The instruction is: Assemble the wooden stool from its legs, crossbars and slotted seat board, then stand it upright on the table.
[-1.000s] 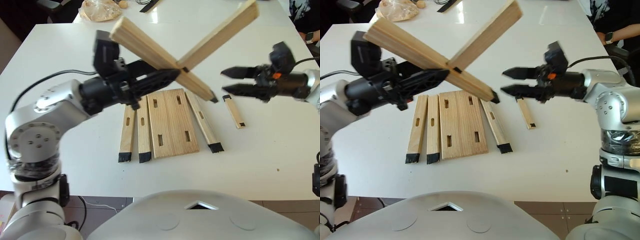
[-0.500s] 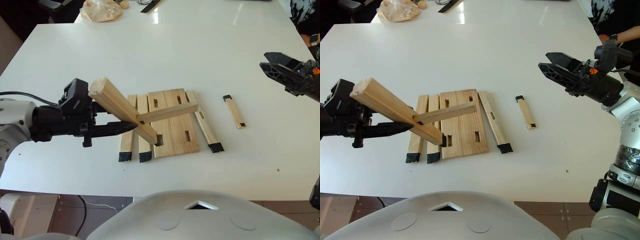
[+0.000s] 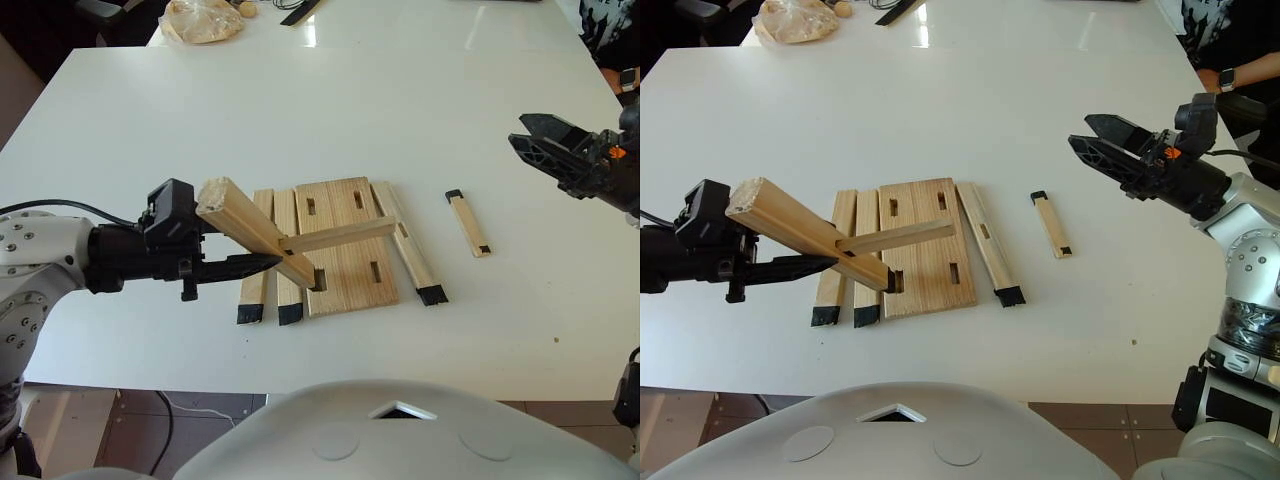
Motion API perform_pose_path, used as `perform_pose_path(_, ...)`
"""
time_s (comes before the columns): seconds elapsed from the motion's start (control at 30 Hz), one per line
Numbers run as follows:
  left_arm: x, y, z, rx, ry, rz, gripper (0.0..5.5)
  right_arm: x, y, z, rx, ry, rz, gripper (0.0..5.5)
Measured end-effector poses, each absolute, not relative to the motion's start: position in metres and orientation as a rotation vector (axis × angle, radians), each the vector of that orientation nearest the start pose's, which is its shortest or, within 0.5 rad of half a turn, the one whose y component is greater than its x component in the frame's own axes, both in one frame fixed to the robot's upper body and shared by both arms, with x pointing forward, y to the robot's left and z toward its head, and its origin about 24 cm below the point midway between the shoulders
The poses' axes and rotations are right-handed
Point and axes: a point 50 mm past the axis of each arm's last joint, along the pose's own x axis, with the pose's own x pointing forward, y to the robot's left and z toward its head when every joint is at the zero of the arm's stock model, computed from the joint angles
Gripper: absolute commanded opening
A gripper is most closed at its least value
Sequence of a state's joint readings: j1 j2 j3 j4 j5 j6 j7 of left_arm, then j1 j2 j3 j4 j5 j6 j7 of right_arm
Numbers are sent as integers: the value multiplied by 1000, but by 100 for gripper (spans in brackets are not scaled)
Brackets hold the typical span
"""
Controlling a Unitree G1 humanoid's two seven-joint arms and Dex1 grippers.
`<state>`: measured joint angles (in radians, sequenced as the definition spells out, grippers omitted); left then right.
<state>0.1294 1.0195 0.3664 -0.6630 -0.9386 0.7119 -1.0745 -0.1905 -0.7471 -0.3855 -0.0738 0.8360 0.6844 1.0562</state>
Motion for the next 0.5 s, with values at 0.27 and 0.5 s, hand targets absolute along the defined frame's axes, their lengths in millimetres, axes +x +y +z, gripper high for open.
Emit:
perform_pose_path(0.27, 172, 203, 180, 166, 307, -1300, 211, 251, -265, 167, 210, 84, 955, 318)
perform_pose_path(0.5, 170, 200, 168, 227, 308, -1299, 211, 252, -262, 166, 206, 94, 966, 318)
